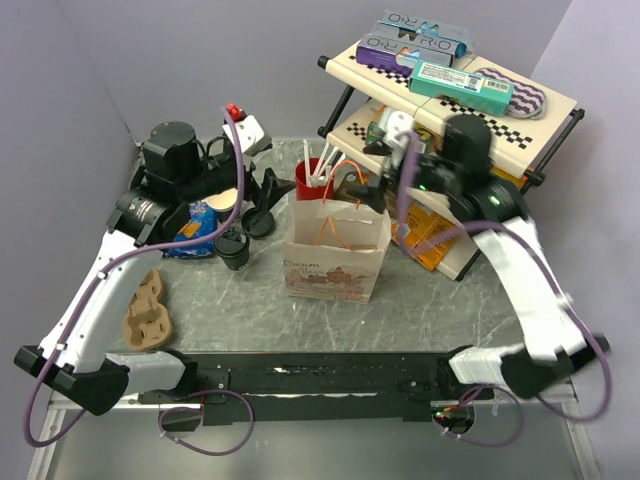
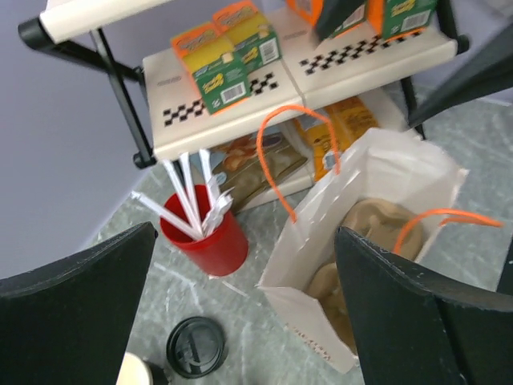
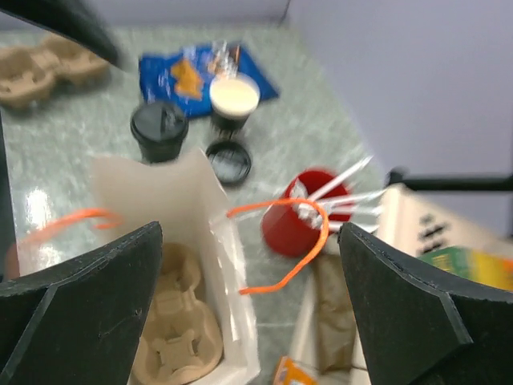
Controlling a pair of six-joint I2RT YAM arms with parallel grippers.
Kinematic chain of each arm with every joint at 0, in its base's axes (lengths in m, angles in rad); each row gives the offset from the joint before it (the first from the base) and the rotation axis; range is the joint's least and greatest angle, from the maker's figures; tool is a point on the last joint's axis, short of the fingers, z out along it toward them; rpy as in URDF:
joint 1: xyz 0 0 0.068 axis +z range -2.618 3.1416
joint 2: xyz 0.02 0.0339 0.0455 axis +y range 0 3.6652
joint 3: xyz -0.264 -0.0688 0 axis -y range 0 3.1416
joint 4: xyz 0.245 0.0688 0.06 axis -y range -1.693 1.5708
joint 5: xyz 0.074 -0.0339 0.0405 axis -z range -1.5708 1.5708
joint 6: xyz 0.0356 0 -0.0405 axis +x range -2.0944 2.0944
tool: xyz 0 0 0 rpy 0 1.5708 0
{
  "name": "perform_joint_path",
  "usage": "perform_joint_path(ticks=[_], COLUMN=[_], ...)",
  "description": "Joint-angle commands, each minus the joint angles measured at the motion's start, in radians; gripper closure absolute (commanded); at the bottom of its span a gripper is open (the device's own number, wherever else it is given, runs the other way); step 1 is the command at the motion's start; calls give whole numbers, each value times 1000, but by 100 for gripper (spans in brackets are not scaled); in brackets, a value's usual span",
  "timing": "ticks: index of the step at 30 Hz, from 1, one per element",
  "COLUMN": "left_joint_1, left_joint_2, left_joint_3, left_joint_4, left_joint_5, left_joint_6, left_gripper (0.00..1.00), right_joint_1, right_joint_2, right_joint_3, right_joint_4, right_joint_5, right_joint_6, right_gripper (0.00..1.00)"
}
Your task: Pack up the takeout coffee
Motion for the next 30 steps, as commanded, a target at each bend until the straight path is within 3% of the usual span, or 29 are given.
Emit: perform_joint_path(ticks=[1,5,8,9,11,12,13,14,18,22,30], left_joint_1=[13,20,26,27,30,32,33,33,35,35,35], left_joint_2=[18,9,3,1,1,3,6,8,26,38,29], left_joint_3=[18,1,-9,-9,-6,-5,0,0,6,14,-17], left_joint_4=[-30,-19,-17,-16,-17,-17,-19,-22,-25,-20,-13], left_joint_5=[-55,-62,-61,-61,-58,-59,-61,-61,-64,-56,-3], left_joint_6=[35,28,23,23,26,31,34,43,64,69,23], left_gripper=[1,1,1,1,1,1,1,1,1,1,1], right_joint_1=[-21,-23,-23,-23,-21,-21,-23,-17,-17,-9,87], right_joint_2=[136,213,222,219,209,204,193,183,126,110,-7], right_joint_3=[25,57,65,69,94,102,117,116,73,100,-87], right_joint_4=[25,-1,-21,-29,-50,-54,-60,-51,98,115,28], right_joint_5=[-31,-28,-47,-74,-110,-125,-139,-116,-55,-62,-73], right_joint_6=[37,34,28,25,29,42,48,66,166,195,68], right_gripper=[4,6,15,27,41,62,94,100,100,100,100])
